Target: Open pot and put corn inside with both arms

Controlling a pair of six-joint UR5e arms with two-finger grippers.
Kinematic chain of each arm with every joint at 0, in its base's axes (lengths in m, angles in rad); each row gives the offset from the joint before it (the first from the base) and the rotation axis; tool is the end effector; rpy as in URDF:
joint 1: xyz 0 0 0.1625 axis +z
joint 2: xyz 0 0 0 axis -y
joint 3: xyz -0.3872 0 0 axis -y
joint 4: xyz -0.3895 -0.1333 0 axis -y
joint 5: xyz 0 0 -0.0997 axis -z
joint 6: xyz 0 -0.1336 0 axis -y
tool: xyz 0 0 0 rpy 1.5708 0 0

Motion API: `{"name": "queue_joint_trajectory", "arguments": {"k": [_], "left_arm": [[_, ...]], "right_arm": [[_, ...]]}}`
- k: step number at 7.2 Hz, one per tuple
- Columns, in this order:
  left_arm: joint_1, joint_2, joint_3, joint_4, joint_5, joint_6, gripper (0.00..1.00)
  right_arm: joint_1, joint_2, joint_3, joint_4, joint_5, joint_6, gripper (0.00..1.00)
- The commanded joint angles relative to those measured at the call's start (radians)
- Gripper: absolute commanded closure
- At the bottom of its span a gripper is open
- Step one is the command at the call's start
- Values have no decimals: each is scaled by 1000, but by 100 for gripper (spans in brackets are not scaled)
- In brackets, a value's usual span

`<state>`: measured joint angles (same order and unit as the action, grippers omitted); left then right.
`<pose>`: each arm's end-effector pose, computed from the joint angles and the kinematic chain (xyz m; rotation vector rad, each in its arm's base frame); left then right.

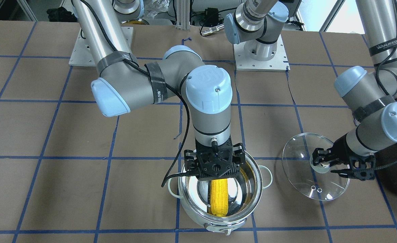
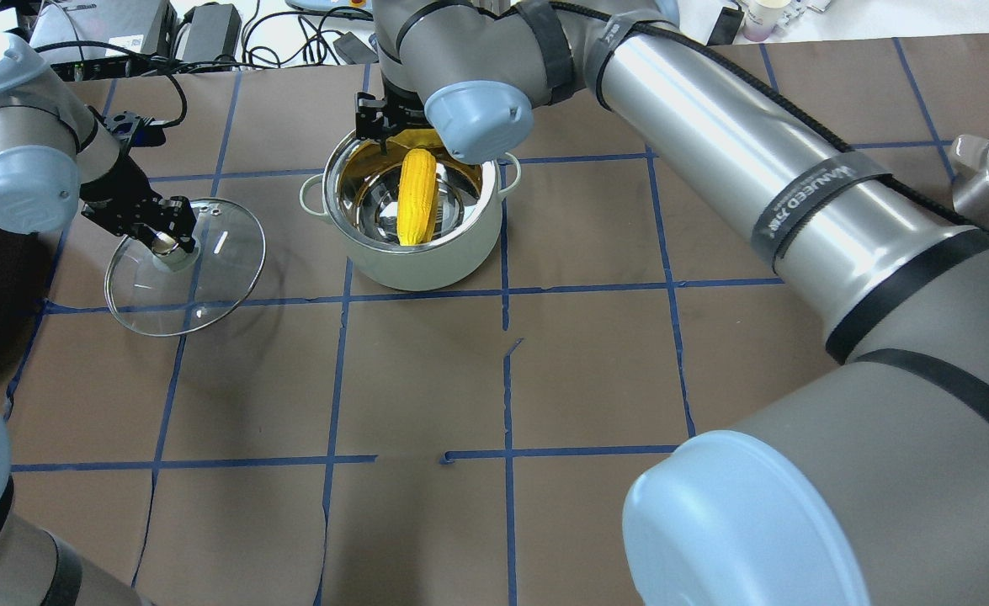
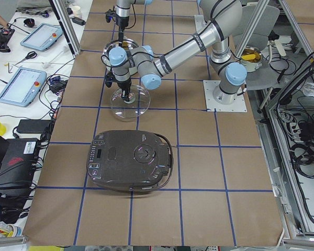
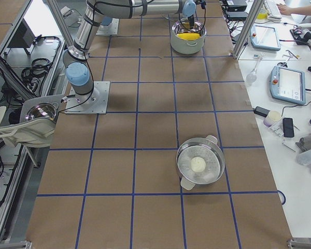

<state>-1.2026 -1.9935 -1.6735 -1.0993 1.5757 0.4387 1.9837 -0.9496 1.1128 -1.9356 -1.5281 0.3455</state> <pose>0.0879 -0.5965 0.1815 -0.1103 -3.1220 -0.0805 0.4219 -0.6166 0.3033 -0.1082 3.0145 -0.2596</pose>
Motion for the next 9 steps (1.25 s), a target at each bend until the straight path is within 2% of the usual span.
{"name": "queue_joint_trajectory", "arguments": {"k": [1, 2, 3, 4, 5, 6, 7, 9], "left_arm": [[0, -30, -11, 30, 4, 2, 100], [0, -30, -17, 30, 7, 0, 100], [0, -30, -21, 30, 10, 2, 1], [0, -24, -17, 30, 12, 5, 0], [-2, -2, -8, 27, 10, 2, 0], [-17, 25, -6, 15, 14, 0, 0], [-24, 80, 7, -67, 14, -3, 0], [-63, 184, 128, -324, 10, -44, 0]], "right_arm": [[-102, -127, 40, 226, -20, -52, 0], [-170, -206, 82, 254, -17, -53, 0], [-245, -278, 134, 303, -26, -54, 0], [-311, -354, 197, 331, -26, -91, 0], [-365, -426, 273, 345, -29, -231, 0], [-397, -484, 348, 346, -27, -293, 0], [-402, -526, 411, 343, -27, -301, 0], [-401, -575, 469, 348, -29, -299, 0]]}}
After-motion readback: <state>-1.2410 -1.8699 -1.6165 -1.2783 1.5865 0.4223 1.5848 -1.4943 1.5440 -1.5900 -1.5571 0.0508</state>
